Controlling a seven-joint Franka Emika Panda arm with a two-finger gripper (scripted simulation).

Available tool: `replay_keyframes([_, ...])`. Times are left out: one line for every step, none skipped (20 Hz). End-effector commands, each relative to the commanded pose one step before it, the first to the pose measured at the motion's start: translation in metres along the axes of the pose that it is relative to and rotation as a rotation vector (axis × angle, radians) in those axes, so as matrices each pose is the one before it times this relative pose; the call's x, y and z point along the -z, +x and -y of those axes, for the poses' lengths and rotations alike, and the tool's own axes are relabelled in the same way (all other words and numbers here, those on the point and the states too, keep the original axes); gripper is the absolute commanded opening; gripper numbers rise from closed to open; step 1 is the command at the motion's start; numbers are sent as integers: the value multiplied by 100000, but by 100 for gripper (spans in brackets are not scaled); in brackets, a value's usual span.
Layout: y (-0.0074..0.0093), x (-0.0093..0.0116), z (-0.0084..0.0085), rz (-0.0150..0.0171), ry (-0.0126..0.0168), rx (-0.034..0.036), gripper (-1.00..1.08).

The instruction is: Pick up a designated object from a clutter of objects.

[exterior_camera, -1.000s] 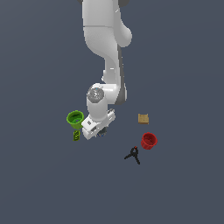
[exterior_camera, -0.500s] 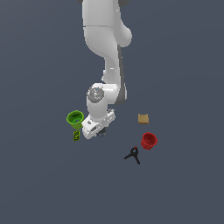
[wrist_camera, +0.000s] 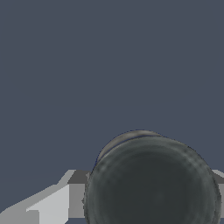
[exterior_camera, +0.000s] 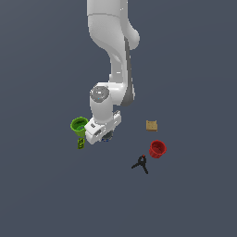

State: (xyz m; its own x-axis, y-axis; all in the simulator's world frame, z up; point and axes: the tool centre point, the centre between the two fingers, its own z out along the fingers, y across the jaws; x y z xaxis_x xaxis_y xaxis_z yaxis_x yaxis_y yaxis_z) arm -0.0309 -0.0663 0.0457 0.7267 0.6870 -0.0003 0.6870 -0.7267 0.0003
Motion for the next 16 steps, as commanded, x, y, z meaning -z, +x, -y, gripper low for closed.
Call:
replay_keyframes([-107,1535,-45,-96,-129,-2,-100])
replay_keyframes([-63,703,-4,0,0,0,-100])
replay_keyframes([-67,753,-4,0,0,0,-100])
replay_keyframes([-70,801,-5,0,0,0,-100])
replay_keyframes([-74,847,-5,0,0,0,-100])
replay_keyframes([-77,892,-6,0,0,0,-100])
replay_keyframes([-57,912,6,19,42,52,-100])
replay_keyframes([-82,976,-7,0,0,0,-100])
replay_keyframes([-84,1017,-8,0,0,0,-100])
replay_keyframes([-86,1057,-9,0,0,0,-100])
replay_keyframes([-87,1079,-10,0,0,0,-100])
replay_keyframes([-85,1066,-11,0,0,0,-100])
replay_keyframes([-83,1054,-12,0,0,0,-100])
replay_keyframes([-73,1028,-12,-24,57,31,-100])
replay_keyframes([-80,1034,-13,0,0,0,-100])
replay_keyframes([-78,1027,-14,0,0,0,-100])
